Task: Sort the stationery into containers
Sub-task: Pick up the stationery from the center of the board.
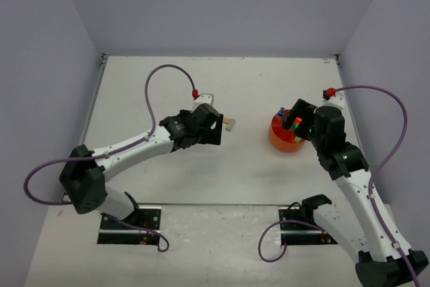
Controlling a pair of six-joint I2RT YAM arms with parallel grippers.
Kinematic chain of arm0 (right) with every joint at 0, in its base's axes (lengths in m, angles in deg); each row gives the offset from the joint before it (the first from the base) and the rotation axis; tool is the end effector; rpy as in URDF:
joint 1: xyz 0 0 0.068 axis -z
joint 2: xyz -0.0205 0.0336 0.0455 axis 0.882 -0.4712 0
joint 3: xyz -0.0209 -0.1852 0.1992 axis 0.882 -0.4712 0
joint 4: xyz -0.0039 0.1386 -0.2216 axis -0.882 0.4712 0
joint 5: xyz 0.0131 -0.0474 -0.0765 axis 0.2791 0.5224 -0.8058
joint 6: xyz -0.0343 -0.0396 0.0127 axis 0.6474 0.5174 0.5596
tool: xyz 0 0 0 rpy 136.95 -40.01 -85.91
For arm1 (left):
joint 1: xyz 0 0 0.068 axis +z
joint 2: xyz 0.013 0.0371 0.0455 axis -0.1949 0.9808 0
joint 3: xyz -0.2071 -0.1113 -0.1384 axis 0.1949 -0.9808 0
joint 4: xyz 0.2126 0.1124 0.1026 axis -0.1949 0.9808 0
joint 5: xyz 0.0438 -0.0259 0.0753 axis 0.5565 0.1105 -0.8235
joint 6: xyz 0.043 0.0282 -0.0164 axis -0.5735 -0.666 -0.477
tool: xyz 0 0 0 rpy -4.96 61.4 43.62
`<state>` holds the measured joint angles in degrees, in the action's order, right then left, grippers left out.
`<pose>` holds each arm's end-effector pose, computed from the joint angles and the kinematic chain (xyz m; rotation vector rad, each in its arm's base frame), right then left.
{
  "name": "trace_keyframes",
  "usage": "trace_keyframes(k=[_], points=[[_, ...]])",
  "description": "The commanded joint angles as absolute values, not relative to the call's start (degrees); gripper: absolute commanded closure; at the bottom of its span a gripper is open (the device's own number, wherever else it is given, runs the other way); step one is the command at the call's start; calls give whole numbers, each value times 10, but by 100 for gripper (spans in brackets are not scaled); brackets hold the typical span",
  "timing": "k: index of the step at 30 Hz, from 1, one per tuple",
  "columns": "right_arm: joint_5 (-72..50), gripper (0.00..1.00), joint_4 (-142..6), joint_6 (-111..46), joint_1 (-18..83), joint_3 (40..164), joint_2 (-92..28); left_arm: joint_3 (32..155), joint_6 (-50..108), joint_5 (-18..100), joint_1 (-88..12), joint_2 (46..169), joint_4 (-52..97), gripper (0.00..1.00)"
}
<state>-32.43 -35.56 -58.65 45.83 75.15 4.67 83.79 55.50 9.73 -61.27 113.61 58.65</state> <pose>0.1620 0.0380 0.3258 0.4463 2.0142 0.2920 0.2014 -0.2187 0.2631 0.0989 2.4160 -0.1904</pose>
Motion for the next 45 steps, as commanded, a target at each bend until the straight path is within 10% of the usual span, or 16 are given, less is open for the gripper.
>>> trace_keyframes(k=[1,16,27,36,45], points=[[-196,1,-336,-513,460,788,27,961,585,116,-610,1254,553,0],[-63,20,-374,-509,459,742,111,1147,469,168,-592,1537,552,52],[-37,21,-392,-512,460,743,97,1145,429,176,-576,1569,530,57],[-40,21,-386,-508,459,762,88,1140,423,224,-575,1567,528,99],[-51,21,-380,-505,460,772,94,1085,408,229,-604,1437,514,100]])
